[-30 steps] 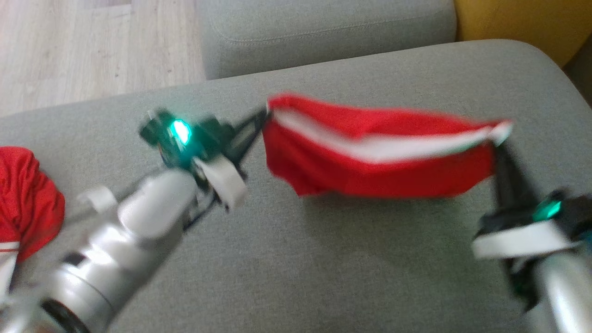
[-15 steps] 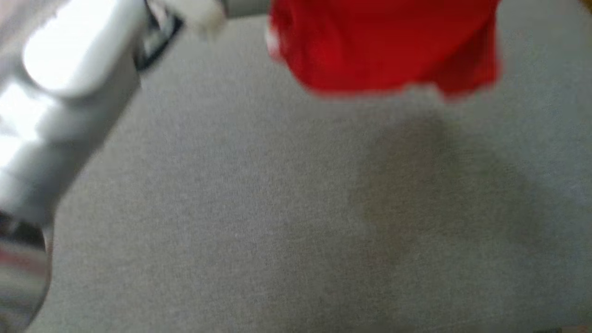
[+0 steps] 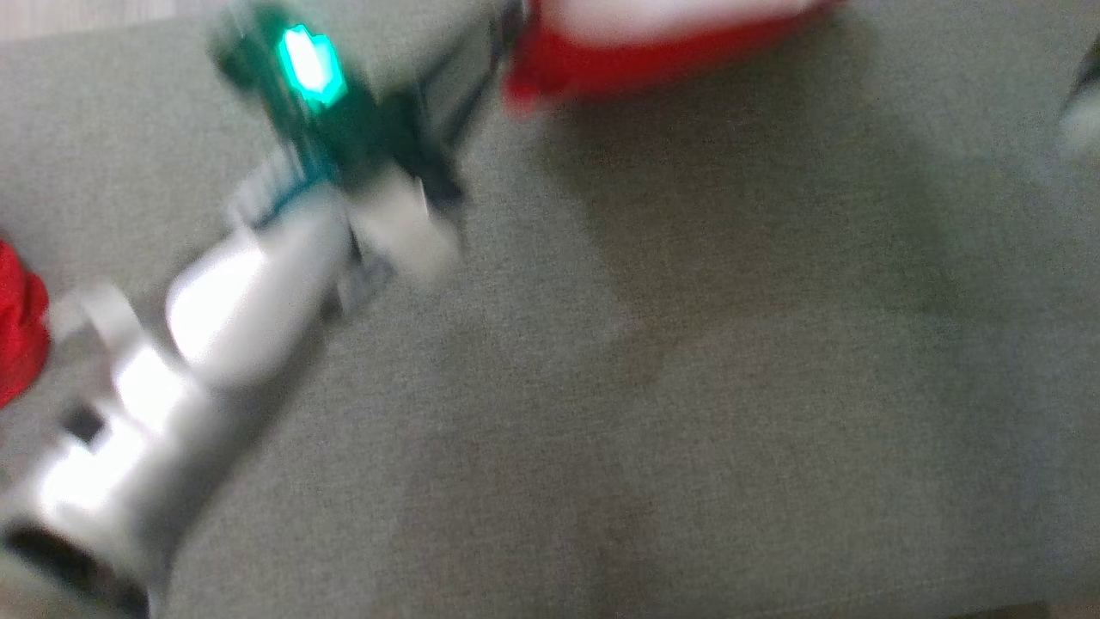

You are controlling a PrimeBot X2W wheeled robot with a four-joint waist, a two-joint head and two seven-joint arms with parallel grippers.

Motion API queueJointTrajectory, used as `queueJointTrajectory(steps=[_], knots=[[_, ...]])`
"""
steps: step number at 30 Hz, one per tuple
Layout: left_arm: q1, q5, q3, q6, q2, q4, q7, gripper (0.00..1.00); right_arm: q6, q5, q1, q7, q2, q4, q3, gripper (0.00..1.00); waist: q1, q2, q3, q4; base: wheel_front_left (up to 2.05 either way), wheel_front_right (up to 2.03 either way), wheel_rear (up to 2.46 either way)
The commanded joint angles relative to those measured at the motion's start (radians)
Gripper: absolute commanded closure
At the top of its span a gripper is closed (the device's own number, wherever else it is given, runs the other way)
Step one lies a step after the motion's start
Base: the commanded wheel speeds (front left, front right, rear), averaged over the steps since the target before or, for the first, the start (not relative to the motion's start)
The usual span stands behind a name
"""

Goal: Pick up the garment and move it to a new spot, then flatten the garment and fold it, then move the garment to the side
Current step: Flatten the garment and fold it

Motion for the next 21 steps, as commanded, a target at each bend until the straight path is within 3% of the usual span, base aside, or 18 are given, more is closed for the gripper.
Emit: queueJointTrajectory(steps=[1,7,14,17,21], knots=[[0.01,0.004,0.032,0.002,0.034,-0.045,-0.001,1.0,-0.001,0.018,0.057,-0.003,-0.025,-0.035,0.011,1.0,-0.0001,0.0,-0.012,0.002,0.0,0.0,0.0],[0.367,0.059,-0.049,0.002,0.048,-0.116,-0.001,1.0,-0.001,0.136,0.396,0.004,-0.075,-0.063,0.042,1.0,-0.0001,0.0,-0.093,0.015,0.0,0.0,0.0],[0.643,0.09,-0.11,0.02,0.083,-0.111,-0.001,1.0,-0.001,0.247,0.763,0.117,-0.155,-0.191,-0.002,1.0,-0.0001,0.0,-0.2,0.008,0.0,0.0,0.0],[0.706,0.08,-0.11,0.036,0.095,-0.143,-0.001,1.0,-0.001,0.273,0.908,0.161,-0.174,-0.284,-0.055,1.0,-0.0001,0.0,-0.227,0.01,0.0,0.0,0.0],[0.747,0.04,-0.073,0.058,0.1,-0.232,-0.001,1.0,-0.001,0.257,1.025,0.189,-0.156,-0.408,-0.2,1.0,-0.0001,0.0,-0.237,0.019,0.0,0.0,0.0]])
